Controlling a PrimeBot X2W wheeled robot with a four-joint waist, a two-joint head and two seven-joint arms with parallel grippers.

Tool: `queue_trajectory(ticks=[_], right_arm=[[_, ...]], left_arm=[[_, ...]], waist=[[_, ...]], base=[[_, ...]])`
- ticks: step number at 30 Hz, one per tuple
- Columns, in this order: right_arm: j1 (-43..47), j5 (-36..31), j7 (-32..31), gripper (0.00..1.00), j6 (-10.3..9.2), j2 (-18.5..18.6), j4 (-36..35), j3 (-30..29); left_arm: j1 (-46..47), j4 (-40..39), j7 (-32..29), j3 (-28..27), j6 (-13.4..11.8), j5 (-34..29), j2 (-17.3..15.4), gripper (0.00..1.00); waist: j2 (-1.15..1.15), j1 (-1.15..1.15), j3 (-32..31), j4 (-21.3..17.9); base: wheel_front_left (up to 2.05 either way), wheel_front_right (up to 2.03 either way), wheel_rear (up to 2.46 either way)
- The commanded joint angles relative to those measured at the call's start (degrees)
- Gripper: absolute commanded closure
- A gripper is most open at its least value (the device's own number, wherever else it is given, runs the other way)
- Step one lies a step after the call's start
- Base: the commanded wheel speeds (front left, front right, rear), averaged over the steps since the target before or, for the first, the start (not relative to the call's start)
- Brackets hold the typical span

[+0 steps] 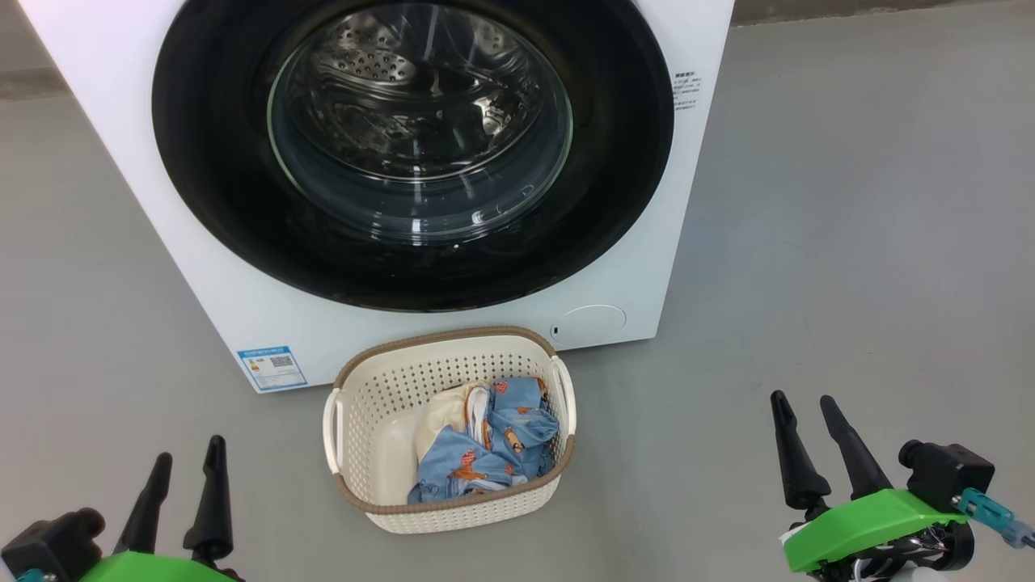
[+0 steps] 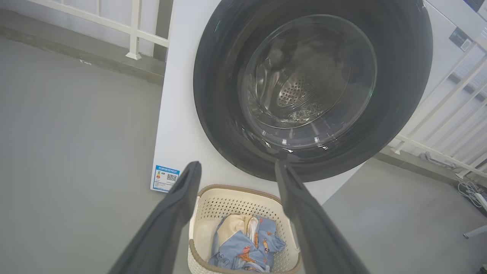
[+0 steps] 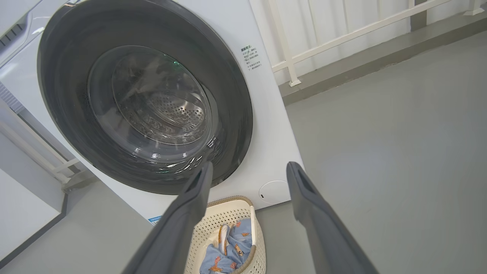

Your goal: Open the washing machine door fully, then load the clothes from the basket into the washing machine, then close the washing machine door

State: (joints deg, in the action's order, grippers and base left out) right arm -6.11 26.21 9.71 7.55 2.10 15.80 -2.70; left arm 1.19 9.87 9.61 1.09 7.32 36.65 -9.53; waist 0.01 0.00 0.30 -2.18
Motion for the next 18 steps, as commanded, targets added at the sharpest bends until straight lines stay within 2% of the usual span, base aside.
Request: queue_trajectory(ticks=[1, 18], right_arm=[[-2.8, -2.3, 0.8, 0.00, -0.05, 0.5, -1.4, 1.4], [-4.1, -14.1, 3.7, 0.00, -0.06, 0.7, -1.5, 2.5]], left_arm=[[1.9, -1.7, 0.9, -1.3, 0.1, -1.8, -1.7, 0.00], [2.1, -2.5, 3.7, -0.8, 0.2, -11.8, -3.5, 0.00]], waist=[[-0.01, 0.00, 0.0, 0.0], [-0.01, 0.00, 0.0, 0.1]], base=[[0.00, 0.00, 0.00], [0.00, 0.00, 0.00]])
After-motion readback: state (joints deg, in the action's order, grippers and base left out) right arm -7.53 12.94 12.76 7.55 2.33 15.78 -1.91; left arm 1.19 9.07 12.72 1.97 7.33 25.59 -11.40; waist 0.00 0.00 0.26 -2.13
